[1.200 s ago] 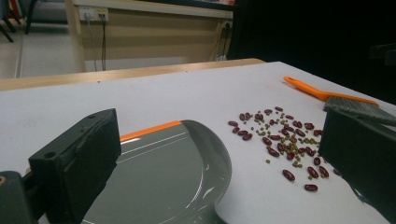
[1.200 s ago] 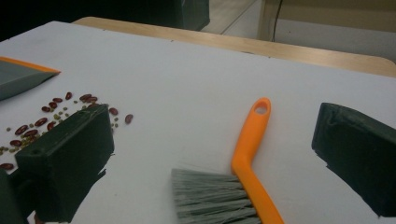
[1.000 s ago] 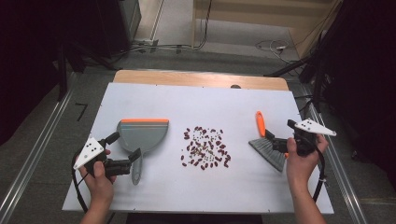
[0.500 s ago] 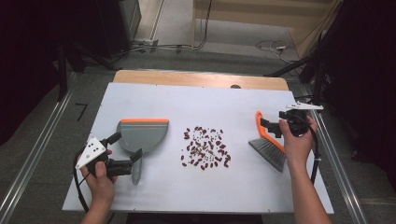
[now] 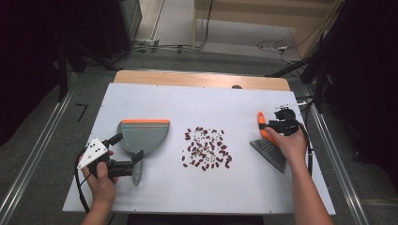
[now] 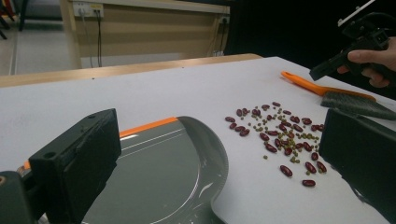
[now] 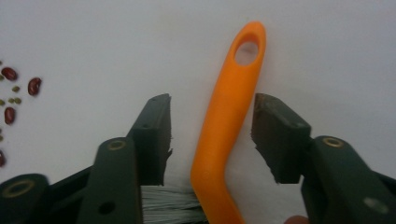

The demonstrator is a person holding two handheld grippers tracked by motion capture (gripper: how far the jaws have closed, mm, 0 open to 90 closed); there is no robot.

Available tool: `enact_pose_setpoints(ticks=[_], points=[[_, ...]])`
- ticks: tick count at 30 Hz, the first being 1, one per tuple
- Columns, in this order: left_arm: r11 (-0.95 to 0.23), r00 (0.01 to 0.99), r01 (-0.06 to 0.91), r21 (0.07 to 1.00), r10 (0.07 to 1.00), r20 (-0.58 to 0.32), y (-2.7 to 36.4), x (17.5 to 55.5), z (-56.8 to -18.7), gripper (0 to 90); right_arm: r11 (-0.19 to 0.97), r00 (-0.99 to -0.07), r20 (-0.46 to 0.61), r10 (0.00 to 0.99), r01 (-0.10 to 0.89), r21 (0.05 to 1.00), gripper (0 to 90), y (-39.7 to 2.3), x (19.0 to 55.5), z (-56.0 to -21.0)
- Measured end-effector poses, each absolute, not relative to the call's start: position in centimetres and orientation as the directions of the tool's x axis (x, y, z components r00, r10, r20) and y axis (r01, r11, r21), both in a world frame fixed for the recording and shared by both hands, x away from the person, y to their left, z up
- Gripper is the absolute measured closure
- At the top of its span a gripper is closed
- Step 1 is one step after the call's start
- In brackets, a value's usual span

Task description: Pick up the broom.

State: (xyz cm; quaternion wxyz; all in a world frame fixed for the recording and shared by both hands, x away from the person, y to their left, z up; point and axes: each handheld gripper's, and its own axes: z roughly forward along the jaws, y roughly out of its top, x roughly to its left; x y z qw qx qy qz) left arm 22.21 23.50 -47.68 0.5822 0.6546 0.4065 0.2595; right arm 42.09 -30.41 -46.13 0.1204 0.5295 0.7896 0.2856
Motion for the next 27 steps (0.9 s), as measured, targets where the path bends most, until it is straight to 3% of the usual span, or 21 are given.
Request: enact_pose_setpoints(ticks=[6, 16, 22, 27], points=[[0.01, 0.534, 0.232, 0.973, 0.834, -0.136, 23.6, 22.2, -47.7, 0.0, 0.289, -0.373, 0.066, 0.925, 0.807, 0.516, 57.6, -29.8, 41.9, -47.0], [0.011, 0.535, 0.232, 0.973, 0.834, -0.137, 23.6, 22.2, -47.8, 0.0, 0.291, -0.354, 0.069, 0.933, 0.852, 0.435, 62.1, -29.6, 41.9, -47.5], [0.009, 0.535, 0.235, 0.972, 0.834, -0.137, 23.5, 22.2, -47.8, 0.0, 0.342, -0.365, -0.016, 0.931, 0.855, 0.391, 64.5, -28.6, 41.7, -47.5], [-0.003, 0.539, 0.232, 0.973, 0.833, -0.126, 23.3, 22.1, -47.8, 0.0, 0.307, -0.351, 0.035, 0.936, 0.861, 0.404, 67.8, -29.2, 41.8, -47.6]])
